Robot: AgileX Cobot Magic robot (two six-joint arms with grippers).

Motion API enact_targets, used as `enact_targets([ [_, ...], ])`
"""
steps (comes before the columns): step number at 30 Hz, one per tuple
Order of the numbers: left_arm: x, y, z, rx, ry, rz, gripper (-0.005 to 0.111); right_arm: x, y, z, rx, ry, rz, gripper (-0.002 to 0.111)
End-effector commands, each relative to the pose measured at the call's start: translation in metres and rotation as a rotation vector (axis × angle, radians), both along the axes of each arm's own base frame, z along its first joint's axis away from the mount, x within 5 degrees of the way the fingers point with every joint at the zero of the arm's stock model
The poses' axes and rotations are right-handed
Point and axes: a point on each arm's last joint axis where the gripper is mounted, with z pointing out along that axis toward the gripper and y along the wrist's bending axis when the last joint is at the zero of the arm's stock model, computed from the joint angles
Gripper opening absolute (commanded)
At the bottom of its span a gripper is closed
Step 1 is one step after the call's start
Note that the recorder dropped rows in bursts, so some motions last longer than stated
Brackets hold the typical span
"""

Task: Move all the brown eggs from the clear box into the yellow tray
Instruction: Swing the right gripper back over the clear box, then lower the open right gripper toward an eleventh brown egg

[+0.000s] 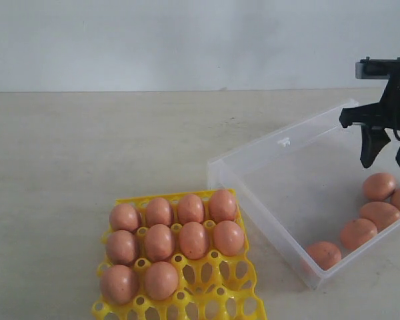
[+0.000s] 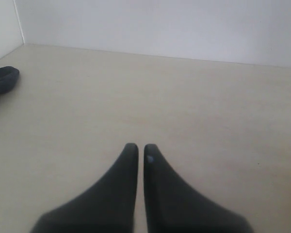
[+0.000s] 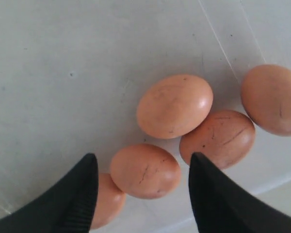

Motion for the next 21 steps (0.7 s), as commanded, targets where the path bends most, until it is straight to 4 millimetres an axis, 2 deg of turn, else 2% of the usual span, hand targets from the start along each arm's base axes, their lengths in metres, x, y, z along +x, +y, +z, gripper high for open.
enact_targets([
  [1, 0.000, 0.000, -0.001, 0.004, -0.001, -0.004, 0.004, 0.000, -0.002, -0.006, -0.020, -0.025, -0.045, 0.049],
  [6, 0.000, 0.000, -0.001, 0.004, -0.001, -0.004, 0.004, 0.005, -0.003, -0.010, -0.018, -0.059, -0.141, 0.049],
  [14, 0.000, 0.000, -0.001, 0.004, -0.001, -0.004, 0.004, 0.015, -0.006, -0.039, -0.010, -0.029, -0.304, 0.049],
  [18, 0.000, 0.000, -0.001, 0.004, -0.001, -0.004, 0.004, 0.019, -0.007, -0.040, -0.009, -0.068, -0.410, 0.049],
  [21, 0.000, 0.000, -0.001, 0.004, -0.001, -0.004, 0.004, 0.020, -0.007, -0.040, 0.004, -0.069, -0.557, 0.049],
])
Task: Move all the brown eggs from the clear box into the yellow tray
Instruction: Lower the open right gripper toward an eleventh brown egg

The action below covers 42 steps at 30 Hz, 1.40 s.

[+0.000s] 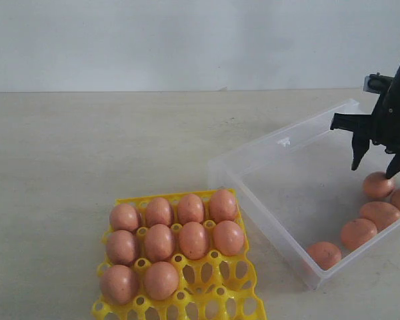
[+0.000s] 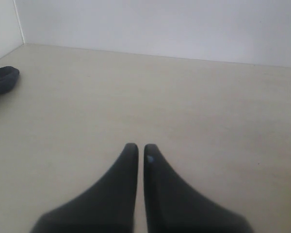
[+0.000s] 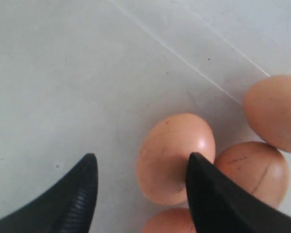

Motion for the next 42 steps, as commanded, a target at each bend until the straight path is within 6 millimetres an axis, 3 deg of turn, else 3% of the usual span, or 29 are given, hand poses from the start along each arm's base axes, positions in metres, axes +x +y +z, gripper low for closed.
enact_targets([
  [1, 0.000, 0.000, -0.001, 0.004, -0.001, -0.004, 0.004, 0.002, -0.003, 0.000, 0.014, -0.019, -0.198, 0.049],
  [10, 0.000, 0.000, -0.001, 0.004, -0.001, -0.004, 0.004, 0.005, -0.002, 0.001, 0.033, -0.054, -0.289, 0.049],
  [17, 0.000, 0.000, -0.001, 0.004, -0.001, -0.004, 0.004, 0.010, 0.000, 0.014, 0.041, -0.155, -0.204, 0.049],
  [28, 0.000, 0.000, -0.001, 0.004, -0.001, -0.004, 0.004, -0.005, 0.004, 0.021, 0.079, -0.027, -0.260, 0.049],
  [36, 0.000, 0.000, -0.001, 0.004, -0.001, -0.004, 0.004, -0.008, 0.005, 0.033, 0.097, -0.042, -0.371, 0.049],
  [42, 0.000, 0.000, -0.001, 0.004, -0.001, -0.004, 0.004, -0.017, 0.003, 0.029, 0.053, 0.033, -0.363, 0.049],
])
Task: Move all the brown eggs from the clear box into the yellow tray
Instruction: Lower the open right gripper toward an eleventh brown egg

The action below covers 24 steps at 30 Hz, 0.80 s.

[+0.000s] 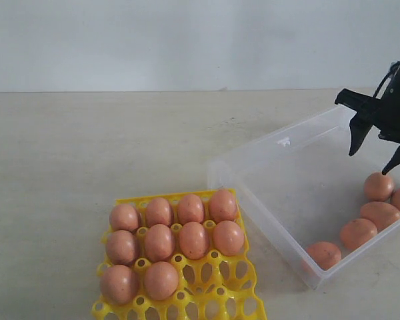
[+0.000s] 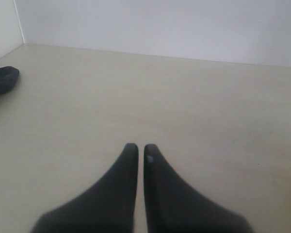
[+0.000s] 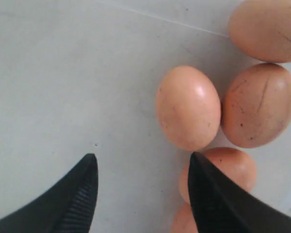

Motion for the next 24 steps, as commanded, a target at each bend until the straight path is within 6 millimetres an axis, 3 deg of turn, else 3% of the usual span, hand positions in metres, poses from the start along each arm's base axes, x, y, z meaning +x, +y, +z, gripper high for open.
enact_targets([
  [1, 0.000, 0.000, -0.001, 0.004, -0.001, -0.004, 0.004, -0.008, -0.005, 0.000, -0.053, 0.055, 0.002, 0.049],
  [14, 0.000, 0.000, -0.001, 0.004, -0.001, -0.004, 0.004, -0.012, -0.010, -0.017, -0.138, 0.010, 0.247, 0.049],
  [24, 0.000, 0.000, -0.001, 0.004, -0.001, -0.004, 0.004, -0.005, -0.011, -0.018, -0.179, -0.065, 0.352, 0.049],
])
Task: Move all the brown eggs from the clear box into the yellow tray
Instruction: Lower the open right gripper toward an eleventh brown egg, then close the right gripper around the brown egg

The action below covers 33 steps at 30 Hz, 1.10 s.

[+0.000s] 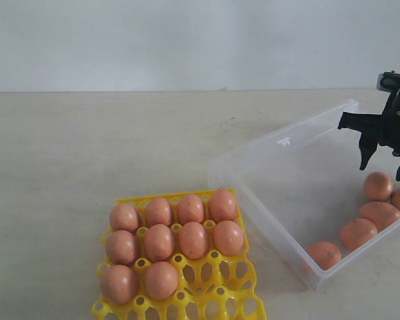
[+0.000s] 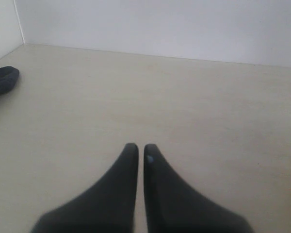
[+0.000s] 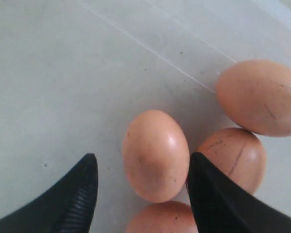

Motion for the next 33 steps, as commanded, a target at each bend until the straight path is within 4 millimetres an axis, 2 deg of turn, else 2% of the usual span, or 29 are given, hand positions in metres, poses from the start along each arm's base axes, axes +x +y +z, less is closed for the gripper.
enact_targets([
  [1, 0.000, 0.000, -0.001, 0.004, -0.001, -0.004, 0.004, 0.001, -0.003, 0.003, -0.039, -0.028, 0.057, 0.049],
  [3, 0.000, 0.000, -0.001, 0.004, -0.001, -0.004, 0.004, 0.001, -0.005, -0.005, -0.052, 0.010, 0.068, 0.049],
  [6, 0.000, 0.000, -0.001, 0.004, -0.001, -0.004, 0.004, 0.001, -0.006, -0.031, -0.043, 0.108, 0.072, 0.049],
  [10, 0.000, 0.000, -0.001, 0.004, -0.001, -0.004, 0.004, 0.002, -0.005, -0.052, -0.031, 0.161, 0.071, 0.049],
  [13, 0.000, 0.000, -0.001, 0.004, -0.001, -0.004, 0.004, 0.002, -0.005, -0.057, -0.023, 0.172, 0.067, 0.048],
  [14, 0.000, 0.000, -0.001, 0.004, -0.001, -0.004, 0.004, 0.003, -0.005, -0.057, -0.024, 0.162, 0.068, 0.044],
  [15, 0.000, 0.000, -0.001, 0.004, -0.001, -0.004, 0.004, 0.003, -0.005, -0.057, -0.025, 0.158, 0.068, 0.039],
  [17, 0.000, 0.000, -0.001, 0.004, -0.001, -0.004, 0.004, 0.004, -0.005, -0.057, -0.025, 0.155, 0.069, 0.019],
  [18, 0.000, 0.000, -0.001, 0.004, -0.001, -0.004, 0.004, 0.004, -0.005, -0.057, -0.026, 0.151, 0.069, 0.000],
  [26, 0.000, 0.000, -0.001, 0.004, -0.001, -0.004, 0.004, 0.009, -0.005, -0.049, -0.048, 0.084, 0.190, 0.000],
  [29, 0.000, 0.000, -0.001, 0.004, -0.001, -0.004, 0.004, 0.013, -0.006, -0.033, -0.066, -0.004, 0.191, 0.000],
  [33, 0.000, 0.000, -0.001, 0.004, -0.001, -0.004, 0.004, 0.017, -0.006, -0.001, -0.098, -0.155, 0.206, 0.000],
])
